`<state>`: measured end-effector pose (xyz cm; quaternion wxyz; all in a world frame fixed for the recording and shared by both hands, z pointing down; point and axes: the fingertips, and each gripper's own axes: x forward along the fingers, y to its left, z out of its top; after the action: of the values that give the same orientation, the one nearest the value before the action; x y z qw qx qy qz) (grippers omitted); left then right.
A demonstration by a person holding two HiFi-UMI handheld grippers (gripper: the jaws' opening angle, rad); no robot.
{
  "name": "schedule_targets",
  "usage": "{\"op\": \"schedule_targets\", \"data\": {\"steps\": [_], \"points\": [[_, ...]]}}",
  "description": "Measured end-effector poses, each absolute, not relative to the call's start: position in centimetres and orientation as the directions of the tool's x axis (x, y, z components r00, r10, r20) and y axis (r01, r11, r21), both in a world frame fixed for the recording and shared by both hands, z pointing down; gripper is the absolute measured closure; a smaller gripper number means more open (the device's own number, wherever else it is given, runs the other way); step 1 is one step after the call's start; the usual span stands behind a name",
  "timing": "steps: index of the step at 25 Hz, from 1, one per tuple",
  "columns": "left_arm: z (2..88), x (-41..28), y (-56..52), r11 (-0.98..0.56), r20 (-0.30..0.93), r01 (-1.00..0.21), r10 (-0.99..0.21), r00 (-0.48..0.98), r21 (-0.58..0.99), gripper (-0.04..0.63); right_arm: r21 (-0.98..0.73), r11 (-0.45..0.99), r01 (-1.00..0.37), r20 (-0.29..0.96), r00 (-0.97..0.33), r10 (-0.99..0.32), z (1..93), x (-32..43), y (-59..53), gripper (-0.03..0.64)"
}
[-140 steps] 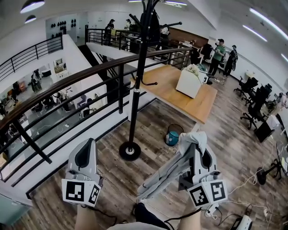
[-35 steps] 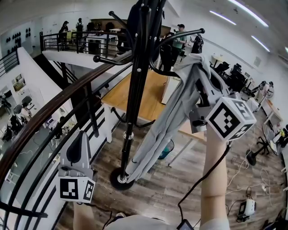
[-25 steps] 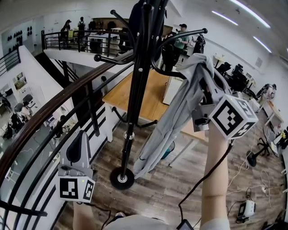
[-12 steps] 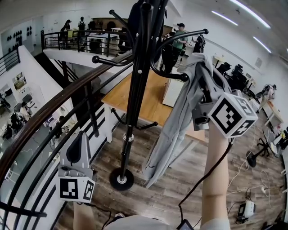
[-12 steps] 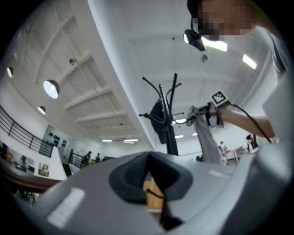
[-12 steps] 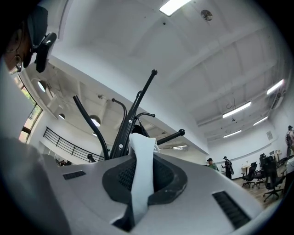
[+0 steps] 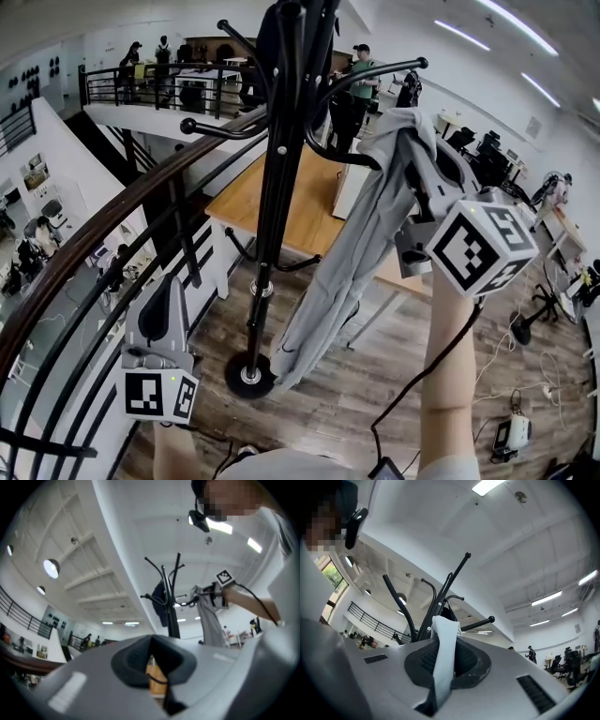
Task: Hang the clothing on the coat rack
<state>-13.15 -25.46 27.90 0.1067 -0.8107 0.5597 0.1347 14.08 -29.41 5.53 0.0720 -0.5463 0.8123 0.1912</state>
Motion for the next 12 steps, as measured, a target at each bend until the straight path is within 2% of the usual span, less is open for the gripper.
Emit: {"op": "schedule_targets", "data": {"steps": [6,12], "points": [[28.0,-13.8,-25.6,-0.338,-0.339,-0.941,-0.884,0.323,-0.016,0.586,0.201,0.276,-0.940,-0.340,-0.331,-0.880,5.4,15.8,-30.5,0.609],[28.1,-13.9,-25.7,-0.332,-0.335,-0.943,-0.887,0.318,-0.013,0.586,0.207,0.324,-0.923,-0.322,-0.377,-0.868,5.6,14.3,-30.6,0.609]]}}
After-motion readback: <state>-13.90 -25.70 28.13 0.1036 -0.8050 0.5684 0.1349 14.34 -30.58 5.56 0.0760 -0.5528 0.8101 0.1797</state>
